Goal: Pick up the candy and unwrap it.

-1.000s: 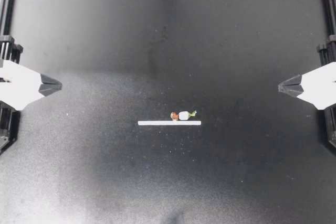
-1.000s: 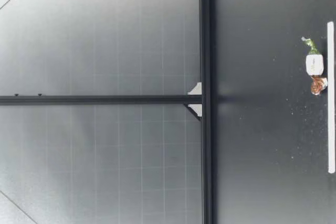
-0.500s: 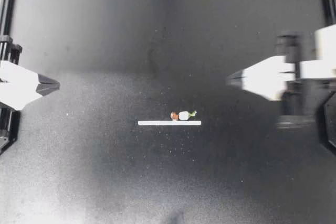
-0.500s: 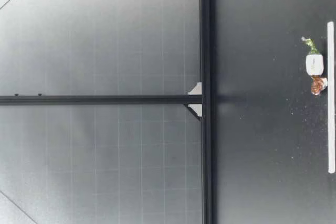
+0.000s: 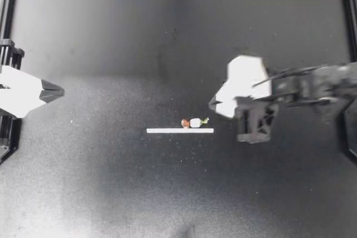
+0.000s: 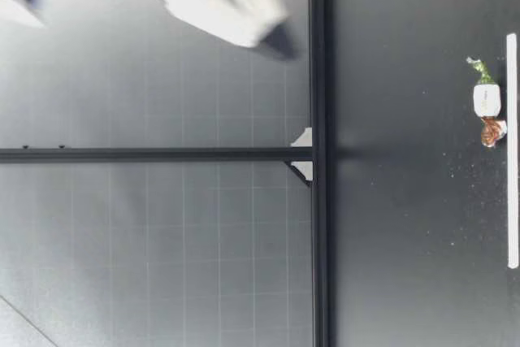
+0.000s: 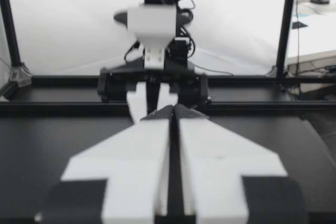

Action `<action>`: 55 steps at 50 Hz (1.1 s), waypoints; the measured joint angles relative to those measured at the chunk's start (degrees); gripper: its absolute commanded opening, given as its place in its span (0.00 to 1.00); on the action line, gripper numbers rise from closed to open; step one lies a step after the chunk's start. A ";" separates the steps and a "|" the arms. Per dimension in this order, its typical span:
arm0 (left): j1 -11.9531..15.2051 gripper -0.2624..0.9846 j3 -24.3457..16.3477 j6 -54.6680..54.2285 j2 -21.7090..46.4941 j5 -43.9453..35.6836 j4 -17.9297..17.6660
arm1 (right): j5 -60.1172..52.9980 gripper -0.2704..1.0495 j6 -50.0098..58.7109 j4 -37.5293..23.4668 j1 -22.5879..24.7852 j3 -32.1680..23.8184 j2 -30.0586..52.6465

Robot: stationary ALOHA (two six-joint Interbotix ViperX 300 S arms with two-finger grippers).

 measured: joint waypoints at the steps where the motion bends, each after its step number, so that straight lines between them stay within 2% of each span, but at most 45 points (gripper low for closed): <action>1: 0.09 0.14 0.09 0.00 0.00 0.00 0.00 | 0.35 0.53 0.00 -0.26 0.00 -0.35 0.53; 4: 0.00 0.14 0.18 0.00 0.00 0.00 -0.09 | 1.58 0.58 0.00 -1.58 0.00 -1.23 2.72; 13: 0.00 0.14 0.44 0.00 0.00 0.00 0.00 | 3.69 0.58 -0.18 -4.31 0.00 -3.16 8.17; 22: 0.00 0.14 0.70 0.00 0.09 0.00 -0.09 | 4.13 0.58 -0.18 -4.57 0.09 -4.92 12.57; 49: 0.00 0.14 1.14 0.18 0.09 0.00 0.00 | 4.13 0.58 0.00 -4.66 1.05 -6.24 18.54; 55: 0.00 0.14 1.41 0.18 0.09 0.00 0.00 | 4.22 0.52 0.09 -4.66 1.05 -6.59 19.69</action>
